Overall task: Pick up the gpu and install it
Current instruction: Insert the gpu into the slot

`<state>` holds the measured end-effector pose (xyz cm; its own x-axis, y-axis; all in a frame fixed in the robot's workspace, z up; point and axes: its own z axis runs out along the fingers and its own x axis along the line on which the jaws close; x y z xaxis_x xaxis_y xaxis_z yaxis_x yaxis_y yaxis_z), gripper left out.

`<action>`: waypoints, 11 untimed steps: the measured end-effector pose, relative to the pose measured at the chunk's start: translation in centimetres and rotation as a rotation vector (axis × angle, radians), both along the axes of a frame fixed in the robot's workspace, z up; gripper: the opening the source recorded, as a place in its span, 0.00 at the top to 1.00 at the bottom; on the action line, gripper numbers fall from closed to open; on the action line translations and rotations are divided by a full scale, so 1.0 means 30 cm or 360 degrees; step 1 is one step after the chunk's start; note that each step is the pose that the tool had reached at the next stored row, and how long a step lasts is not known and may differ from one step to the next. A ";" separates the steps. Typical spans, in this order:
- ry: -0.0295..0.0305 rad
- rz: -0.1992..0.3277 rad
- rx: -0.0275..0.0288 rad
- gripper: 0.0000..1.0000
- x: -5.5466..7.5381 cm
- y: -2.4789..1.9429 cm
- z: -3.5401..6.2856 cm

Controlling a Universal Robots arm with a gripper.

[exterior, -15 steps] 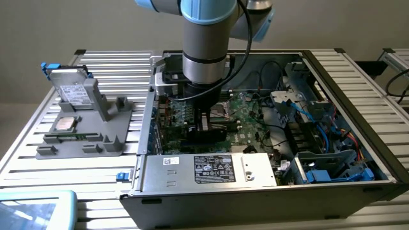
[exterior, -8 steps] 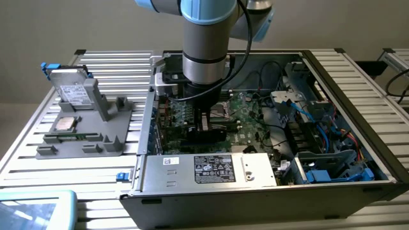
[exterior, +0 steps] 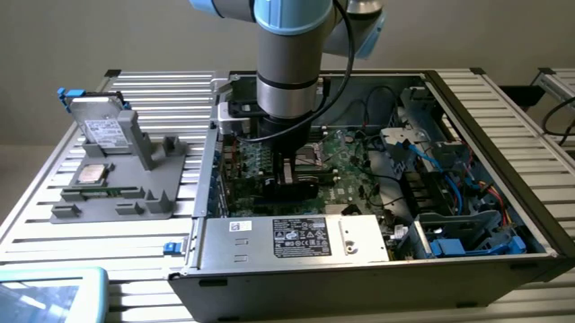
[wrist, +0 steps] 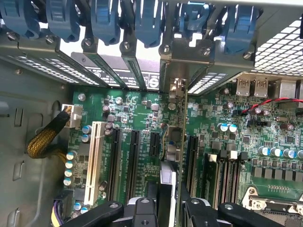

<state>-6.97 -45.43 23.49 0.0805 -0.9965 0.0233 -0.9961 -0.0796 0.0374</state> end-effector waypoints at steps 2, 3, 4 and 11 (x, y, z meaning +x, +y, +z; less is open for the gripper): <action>-0.00003 0.0000 0.00005 0.73 0.000 0.000 -0.002; -0.00003 0.0000 0.00004 0.73 0.000 0.000 -0.002; -0.00002 0.0000 0.00003 0.73 0.000 0.000 -0.002; 0.00028 -0.0003 0.00013 0.73 -0.003 0.001 -0.002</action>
